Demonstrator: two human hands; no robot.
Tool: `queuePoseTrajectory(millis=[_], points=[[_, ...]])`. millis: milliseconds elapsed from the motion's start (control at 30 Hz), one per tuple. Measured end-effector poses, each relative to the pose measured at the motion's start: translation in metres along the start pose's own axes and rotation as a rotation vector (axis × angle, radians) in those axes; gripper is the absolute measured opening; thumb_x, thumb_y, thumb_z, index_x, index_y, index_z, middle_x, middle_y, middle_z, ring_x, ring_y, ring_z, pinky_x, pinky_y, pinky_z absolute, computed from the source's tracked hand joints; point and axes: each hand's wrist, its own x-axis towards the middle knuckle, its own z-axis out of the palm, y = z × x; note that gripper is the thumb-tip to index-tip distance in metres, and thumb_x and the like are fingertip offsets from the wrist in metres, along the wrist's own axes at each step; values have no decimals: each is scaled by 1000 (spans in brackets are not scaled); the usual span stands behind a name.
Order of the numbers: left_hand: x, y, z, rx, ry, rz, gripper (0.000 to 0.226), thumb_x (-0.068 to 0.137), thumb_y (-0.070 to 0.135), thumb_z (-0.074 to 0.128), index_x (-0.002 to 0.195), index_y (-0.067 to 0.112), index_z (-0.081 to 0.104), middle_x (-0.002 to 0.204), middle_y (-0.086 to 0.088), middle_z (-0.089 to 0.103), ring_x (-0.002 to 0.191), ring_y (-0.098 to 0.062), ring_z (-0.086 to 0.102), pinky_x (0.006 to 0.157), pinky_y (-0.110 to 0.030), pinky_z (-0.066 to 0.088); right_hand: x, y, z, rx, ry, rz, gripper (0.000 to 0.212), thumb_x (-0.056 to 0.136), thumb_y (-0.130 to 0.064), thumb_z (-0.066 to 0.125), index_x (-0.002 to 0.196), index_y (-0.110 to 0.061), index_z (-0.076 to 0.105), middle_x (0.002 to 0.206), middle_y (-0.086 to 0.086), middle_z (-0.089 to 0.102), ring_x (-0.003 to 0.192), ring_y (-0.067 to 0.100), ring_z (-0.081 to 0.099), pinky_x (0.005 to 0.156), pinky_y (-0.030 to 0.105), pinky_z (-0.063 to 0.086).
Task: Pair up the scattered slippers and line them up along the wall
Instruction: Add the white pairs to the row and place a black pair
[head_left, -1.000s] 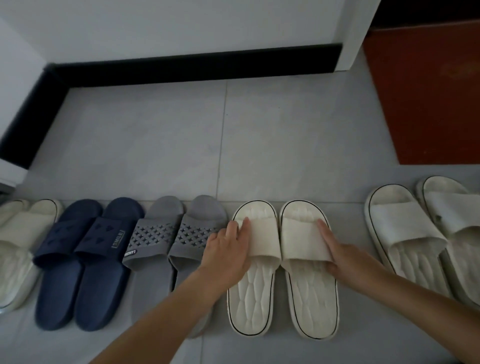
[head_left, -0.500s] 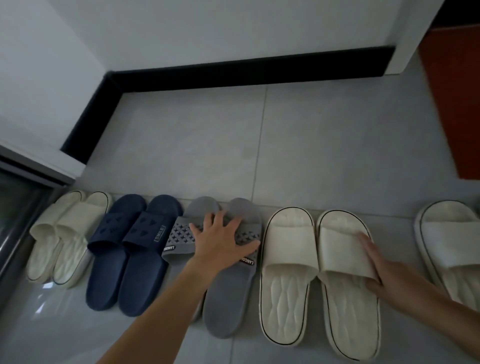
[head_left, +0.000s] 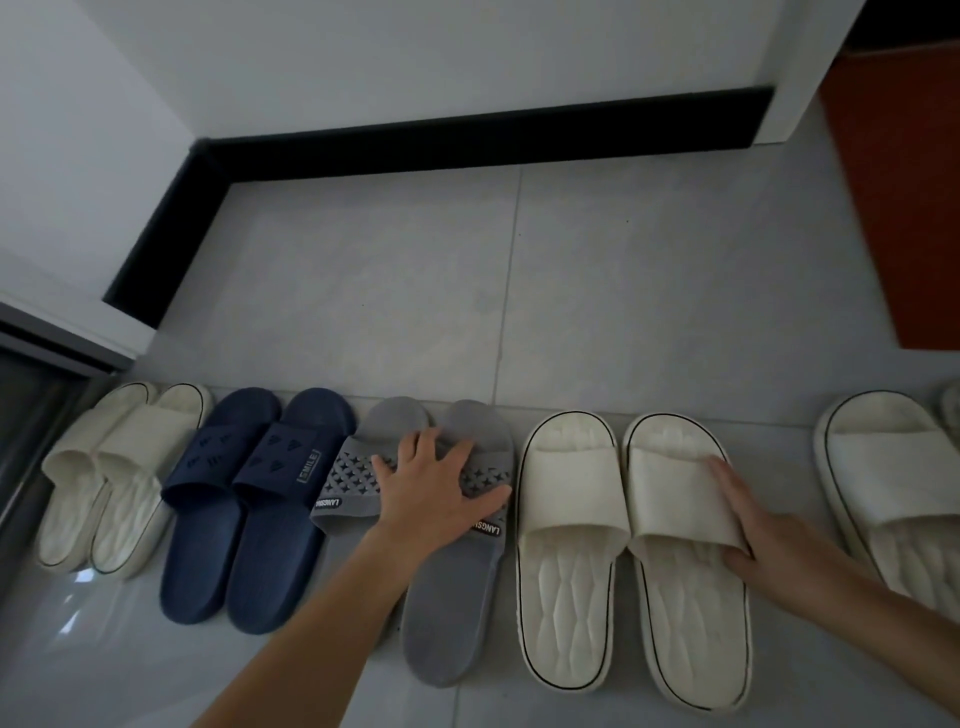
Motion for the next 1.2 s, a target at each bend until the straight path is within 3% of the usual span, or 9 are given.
queuePoseTrajectory(millis=[333, 500, 633, 700, 867, 967, 1033, 1100, 1200], points=[[-5, 22, -1, -36, 27, 12, 84, 71, 83, 22, 136, 34, 39, 155, -6, 15, 142, -33, 11, 108, -69, 12, -2, -9, -3, -74, -14, 4, 93, 86, -27, 53, 146, -33, -18, 109, 18, 66, 96, 32, 64, 71, 30, 42], [-33, 95, -2, -53, 18, 421, 104, 65, 88, -7, 146, 29, 23, 159, 0, 13, 146, -26, 9, 113, -62, 3, -5, -17, -12, -77, -76, 9, 96, 85, -26, 57, 148, -31, -16, 110, 19, 65, 99, 34, 63, 76, 31, 44], [-38, 135, -13, -131, 26, 510, 95, 71, 82, 4, 147, 27, 21, 157, 1, 17, 146, -24, 11, 115, -55, 7, -22, -6, -53, 8, -163, -44, 101, 80, -41, 66, 150, -31, -7, 97, 6, 68, 89, 23, 65, 72, 25, 46], [-37, 160, -16, -158, 18, 551, 89, 75, 77, 10, 147, 25, 23, 156, -1, 18, 145, -23, 12, 116, -50, 9, -33, 24, -91, 18, -65, 26, 89, 80, -48, 64, 149, -32, 11, 95, 3, 68, 88, 19, 65, 80, 31, 51], [-32, 242, -25, -34, -38, 825, 74, 86, 49, 47, 146, 17, 19, 155, -9, 15, 141, -28, 15, 113, -41, 23, -92, 119, -143, -129, 125, 325, 63, 84, -48, 60, 137, -19, 41, 121, 5, 61, 107, 23, 59, 88, 39, 50], [-25, 298, -35, 56, -86, 898, 69, 85, 41, 53, 142, 13, 23, 150, -13, 21, 135, -32, 27, 102, -46, 36, -110, 151, -126, -171, 60, 472, 67, 85, -45, 60, 139, -16, 35, 132, 9, 48, 111, 27, 56, 86, 37, 50], [-19, 328, -39, 61, -90, 848, 67, 85, 40, 55, 138, 13, 26, 146, -13, 25, 130, -34, 32, 97, -47, 39, -105, 162, -118, -194, 142, 533, 62, 86, -42, 60, 136, -17, 34, 127, 10, 43, 100, 28, 60, 71, 36, 50], [-13, 350, -38, 77, -87, 806, 71, 85, 42, 55, 142, 15, 21, 148, -13, 23, 129, -35, 33, 95, -48, 39, -92, 169, -119, -241, 270, 525, 65, 86, -35, 62, 139, -24, 26, 129, 9, 38, 98, 28, 58, 63, 34, 46], [-9, 363, -29, 180, -10, 815, 73, 89, 34, 51, 148, 20, 10, 151, -13, 20, 130, -35, 30, 92, -44, 41, -66, 177, -124, -279, 310, 466, 80, 87, -19, 59, 145, -38, 8, 144, 7, 25, 110, 28, 51, 66, 35, 45]])
